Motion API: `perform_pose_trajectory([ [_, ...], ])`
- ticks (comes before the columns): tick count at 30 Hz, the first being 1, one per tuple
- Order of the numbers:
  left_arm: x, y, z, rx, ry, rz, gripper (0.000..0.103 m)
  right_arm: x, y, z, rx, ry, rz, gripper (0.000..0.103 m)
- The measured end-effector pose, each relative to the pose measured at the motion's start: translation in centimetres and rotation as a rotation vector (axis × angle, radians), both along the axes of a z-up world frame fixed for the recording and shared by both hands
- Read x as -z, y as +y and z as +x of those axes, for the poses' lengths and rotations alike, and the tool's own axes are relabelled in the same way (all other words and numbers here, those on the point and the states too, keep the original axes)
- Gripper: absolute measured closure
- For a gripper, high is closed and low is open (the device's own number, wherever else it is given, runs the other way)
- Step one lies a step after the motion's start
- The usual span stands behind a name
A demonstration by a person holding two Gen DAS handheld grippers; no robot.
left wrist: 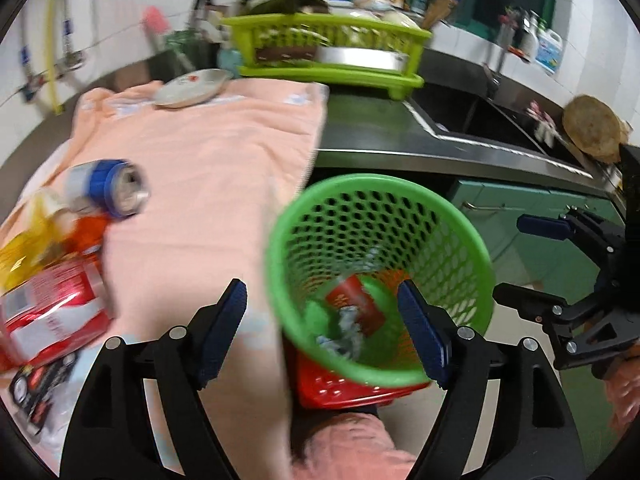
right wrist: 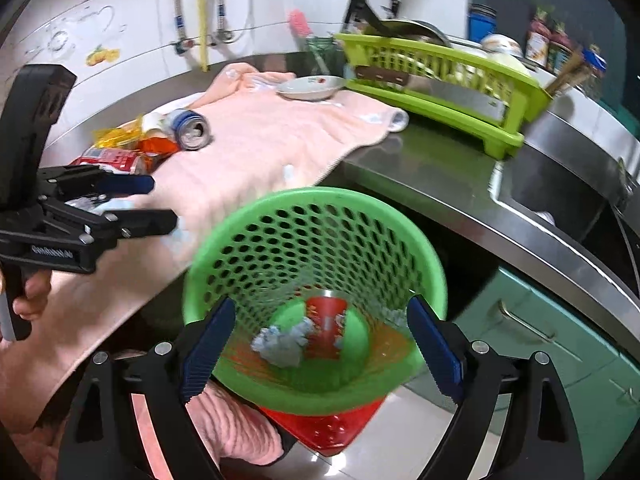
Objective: Collect trash
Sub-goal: 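Carry the crumpled foil over the green basket and release it with the left gripper, then grasp the clear plastic cup with the left gripper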
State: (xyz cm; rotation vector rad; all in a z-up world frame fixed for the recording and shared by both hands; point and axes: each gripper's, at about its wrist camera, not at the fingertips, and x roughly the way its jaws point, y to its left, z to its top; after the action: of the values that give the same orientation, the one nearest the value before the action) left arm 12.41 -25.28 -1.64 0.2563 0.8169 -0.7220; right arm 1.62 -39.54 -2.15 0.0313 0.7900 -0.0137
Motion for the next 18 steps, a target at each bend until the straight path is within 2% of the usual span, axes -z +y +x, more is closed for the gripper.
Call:
perform_pose_trajectory([
  [3,-0.8,2.9,0.1,-0.076,-0.028,0.017,0.026,-0.2,1.9,1.1,-0.051,-0.006,-0.007,0.019],
  [9,-1.5,8.4,0.4,-0.309,-0.074,0.072,0.026,-0.3,4.7,2.8,-0.133,-0.019,-0.003,0.019],
  [14,-1.8,12.7,0.7,-0.51,-0.096,0.07,0.025,-0.1,6.3,3.9,-0.188,-0.018,0.002,0.018],
  [18,-1.1,15.2,0.9,-0.615,-0.078,0.036,0.025,0.3,7.4,4.7,-0.225,-0.014,0.005,0.018],
])
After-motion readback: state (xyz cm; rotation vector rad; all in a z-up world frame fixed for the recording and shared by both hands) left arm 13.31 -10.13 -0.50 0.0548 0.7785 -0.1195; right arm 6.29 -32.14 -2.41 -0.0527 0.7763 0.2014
